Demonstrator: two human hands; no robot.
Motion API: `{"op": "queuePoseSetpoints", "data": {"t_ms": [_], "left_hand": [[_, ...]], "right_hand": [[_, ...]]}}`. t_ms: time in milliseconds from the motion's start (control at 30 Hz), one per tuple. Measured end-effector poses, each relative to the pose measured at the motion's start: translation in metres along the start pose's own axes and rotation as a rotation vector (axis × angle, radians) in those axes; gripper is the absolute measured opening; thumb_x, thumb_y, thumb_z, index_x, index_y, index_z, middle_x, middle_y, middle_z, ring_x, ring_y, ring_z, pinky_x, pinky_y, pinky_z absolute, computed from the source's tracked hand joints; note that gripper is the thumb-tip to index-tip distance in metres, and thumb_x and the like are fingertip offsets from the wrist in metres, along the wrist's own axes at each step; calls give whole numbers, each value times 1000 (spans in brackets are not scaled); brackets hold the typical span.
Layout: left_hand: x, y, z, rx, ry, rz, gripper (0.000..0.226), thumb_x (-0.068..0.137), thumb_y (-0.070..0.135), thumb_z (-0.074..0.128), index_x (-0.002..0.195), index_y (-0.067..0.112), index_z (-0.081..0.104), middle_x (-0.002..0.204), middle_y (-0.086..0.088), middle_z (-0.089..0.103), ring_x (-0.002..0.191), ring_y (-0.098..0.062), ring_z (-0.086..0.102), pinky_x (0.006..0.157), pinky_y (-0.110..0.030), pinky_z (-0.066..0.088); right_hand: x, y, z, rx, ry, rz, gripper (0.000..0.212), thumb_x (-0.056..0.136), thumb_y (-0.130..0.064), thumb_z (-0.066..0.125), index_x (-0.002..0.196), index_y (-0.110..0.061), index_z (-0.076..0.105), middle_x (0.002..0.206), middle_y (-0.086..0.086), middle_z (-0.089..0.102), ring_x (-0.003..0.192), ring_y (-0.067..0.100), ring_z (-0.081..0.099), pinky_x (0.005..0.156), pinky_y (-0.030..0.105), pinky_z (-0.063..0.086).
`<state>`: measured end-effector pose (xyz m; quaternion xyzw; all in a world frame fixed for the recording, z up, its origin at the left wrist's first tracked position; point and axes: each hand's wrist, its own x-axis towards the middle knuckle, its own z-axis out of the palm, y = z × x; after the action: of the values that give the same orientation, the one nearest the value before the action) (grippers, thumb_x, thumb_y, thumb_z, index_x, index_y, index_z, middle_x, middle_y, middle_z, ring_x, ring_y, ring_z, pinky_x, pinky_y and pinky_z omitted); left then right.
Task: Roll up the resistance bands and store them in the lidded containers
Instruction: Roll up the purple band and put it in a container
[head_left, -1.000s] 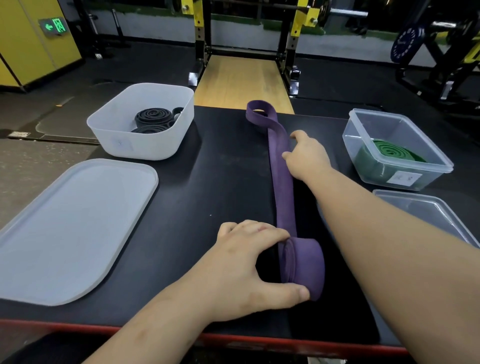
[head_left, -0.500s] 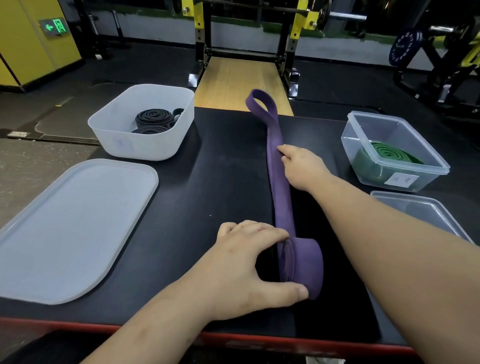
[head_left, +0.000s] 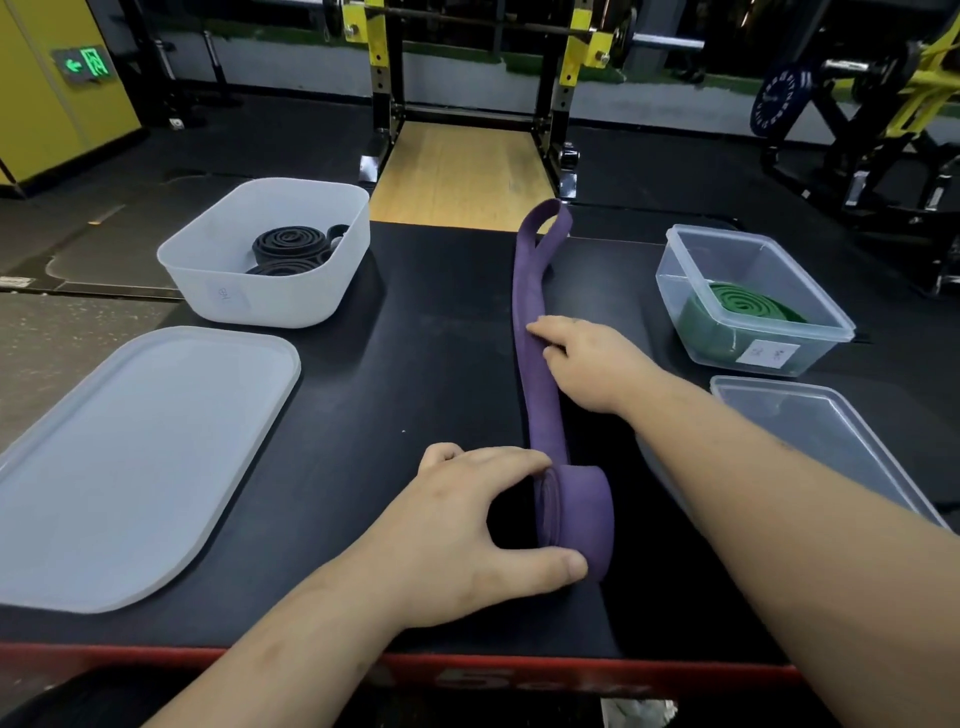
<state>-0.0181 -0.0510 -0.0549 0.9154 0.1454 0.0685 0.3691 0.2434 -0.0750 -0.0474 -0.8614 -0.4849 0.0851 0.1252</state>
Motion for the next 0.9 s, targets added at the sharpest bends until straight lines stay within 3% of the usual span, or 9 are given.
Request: {"op": "queuePoseSetpoints", "data": {"t_ms": [133, 367, 500, 600, 667, 733, 900], "left_hand": [[-1, 0, 1, 9, 9, -1, 85, 65, 82, 63, 142, 52, 42, 118, 57, 37, 130, 0, 28, 99, -14, 32], [-2, 2, 1, 7, 18, -26, 85, 68, 76, 66, 145, 48, 44, 113, 58, 36, 130, 2, 29, 97, -9, 29], [-2, 1, 2, 8, 33, -7, 83, 66, 78, 64, 142, 49, 47, 114, 61, 36, 126, 5, 35, 92, -4, 31], [0, 1, 1, 9, 46, 8, 85, 64, 81, 59, 141, 47, 50, 119, 53, 45, 126, 6, 36, 96, -9, 34], [1, 0, 1, 16, 45, 7, 86, 65, 82, 58, 142, 46, 50, 127, 42, 52, 128, 3, 37, 102, -17, 37], [1, 0, 0, 9, 45, 0, 86, 65, 82, 58, 143, 45, 51, 131, 37, 54, 129, 3, 38, 104, -21, 38], [0, 2, 0, 17, 48, -4, 78, 66, 82, 57, 137, 50, 52, 124, 47, 49, 129, 6, 36, 98, -14, 35]], "right_hand": [[-29, 1, 1, 2, -32, -60, 48, 108, -24, 45, 155, -27, 45, 165, -10, 36, 153, 14, 32, 126, 30, 23], [-88, -4, -1, 44, -55, -109, 46, 105, -29, 53, 151, -32, 51, 164, -15, 35, 150, 9, 33, 124, 28, 23], [-130, -3, -8, 79, -78, -158, 46, 103, -23, 58, 147, -35, 54, 160, -18, 40, 147, 3, 36, 120, 15, 21], [-165, -4, -19, 178, -159, -122, 66, 93, -22, 68, 147, -52, 46, 150, -29, 48, 137, -10, 42, 116, 11, 28], [-183, -6, -28, 316, -264, -93, 85, 84, -30, 78, 147, -64, 32, 141, -38, 49, 129, -17, 44, 107, 10, 36], [-194, -8, -31, 415, -314, -88, 99, 76, -41, 86, 144, -73, 21, 142, -41, 45, 132, -19, 40, 108, 13, 35], [-191, -9, -12, 456, -91, -153, 90, 69, -54, 88, 142, -66, 37, 142, -38, 48, 135, -15, 41, 116, 24, 37]]}}
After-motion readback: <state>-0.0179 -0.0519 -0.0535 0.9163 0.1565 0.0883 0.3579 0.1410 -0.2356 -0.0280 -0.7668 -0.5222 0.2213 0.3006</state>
